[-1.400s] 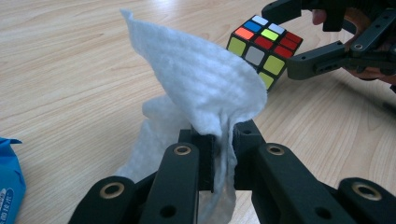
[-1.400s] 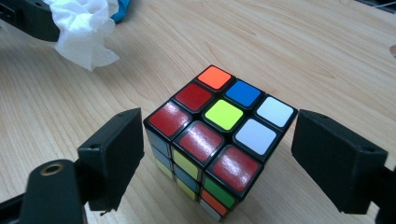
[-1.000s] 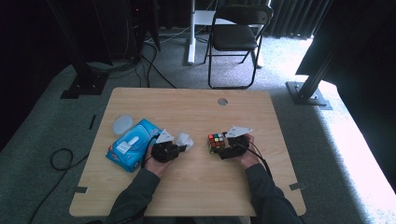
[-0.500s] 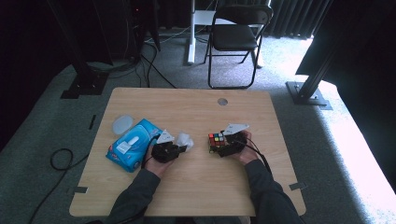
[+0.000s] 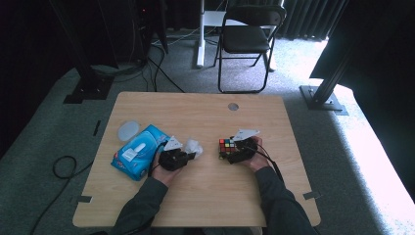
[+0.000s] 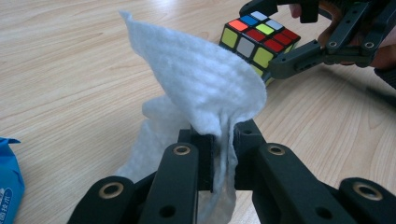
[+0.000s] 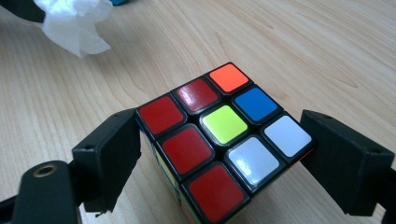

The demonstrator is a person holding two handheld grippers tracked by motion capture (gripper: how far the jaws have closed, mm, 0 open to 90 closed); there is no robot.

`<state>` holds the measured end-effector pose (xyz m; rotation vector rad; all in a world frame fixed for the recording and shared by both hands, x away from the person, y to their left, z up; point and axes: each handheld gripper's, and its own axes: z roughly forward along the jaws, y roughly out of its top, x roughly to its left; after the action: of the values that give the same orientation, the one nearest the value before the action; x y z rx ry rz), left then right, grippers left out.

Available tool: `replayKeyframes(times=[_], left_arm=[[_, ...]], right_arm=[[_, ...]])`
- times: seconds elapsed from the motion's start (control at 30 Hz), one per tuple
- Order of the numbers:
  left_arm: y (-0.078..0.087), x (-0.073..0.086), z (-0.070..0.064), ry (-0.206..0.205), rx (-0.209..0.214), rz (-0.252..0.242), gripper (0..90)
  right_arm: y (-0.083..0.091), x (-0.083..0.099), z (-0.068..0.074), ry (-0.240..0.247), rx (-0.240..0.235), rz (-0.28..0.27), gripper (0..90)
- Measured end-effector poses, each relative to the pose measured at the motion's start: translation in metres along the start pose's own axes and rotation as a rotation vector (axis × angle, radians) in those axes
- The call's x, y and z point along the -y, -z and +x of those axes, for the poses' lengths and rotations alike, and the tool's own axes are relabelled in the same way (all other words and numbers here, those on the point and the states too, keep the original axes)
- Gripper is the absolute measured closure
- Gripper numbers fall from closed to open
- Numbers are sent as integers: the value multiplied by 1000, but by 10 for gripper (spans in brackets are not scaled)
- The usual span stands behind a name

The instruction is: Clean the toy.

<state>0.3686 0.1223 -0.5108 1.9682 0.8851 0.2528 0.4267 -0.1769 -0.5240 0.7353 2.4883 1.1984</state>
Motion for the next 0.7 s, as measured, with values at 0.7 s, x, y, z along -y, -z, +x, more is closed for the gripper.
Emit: replayKeyframes(times=[0.7], left_arm=[[0, 0, 0, -2, 5, 3, 821]], right_arm=[[-11, -3, 2, -46, 5, -21, 284]])
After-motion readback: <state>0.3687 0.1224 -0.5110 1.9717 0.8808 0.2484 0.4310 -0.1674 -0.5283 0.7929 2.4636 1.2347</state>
